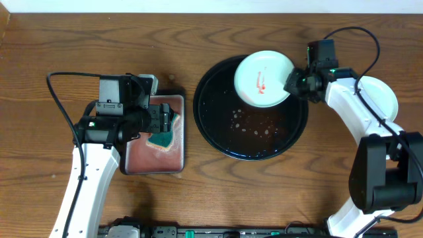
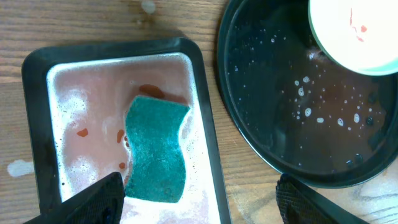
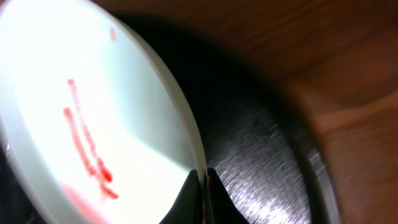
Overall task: Clean dirty plates on tray and stack at the side
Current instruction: 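Drag the red-stained white plate to the black tray centre with right gripper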
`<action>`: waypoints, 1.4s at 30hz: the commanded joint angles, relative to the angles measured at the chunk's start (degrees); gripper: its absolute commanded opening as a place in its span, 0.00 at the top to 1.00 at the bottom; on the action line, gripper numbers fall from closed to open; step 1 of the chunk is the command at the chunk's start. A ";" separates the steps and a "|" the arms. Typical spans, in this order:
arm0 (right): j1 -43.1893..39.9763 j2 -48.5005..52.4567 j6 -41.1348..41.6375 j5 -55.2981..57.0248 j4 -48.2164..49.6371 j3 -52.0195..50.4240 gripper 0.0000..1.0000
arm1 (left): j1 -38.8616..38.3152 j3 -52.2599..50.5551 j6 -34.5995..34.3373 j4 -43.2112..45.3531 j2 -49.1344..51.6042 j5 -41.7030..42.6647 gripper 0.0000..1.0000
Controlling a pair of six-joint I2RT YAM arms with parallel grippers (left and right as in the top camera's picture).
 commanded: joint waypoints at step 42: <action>5.42 -20.65 -5.16 7.63 -16.28 1.03 0.36 | -0.15 -0.33 0.59 0.79 21.70 -7.28 0.36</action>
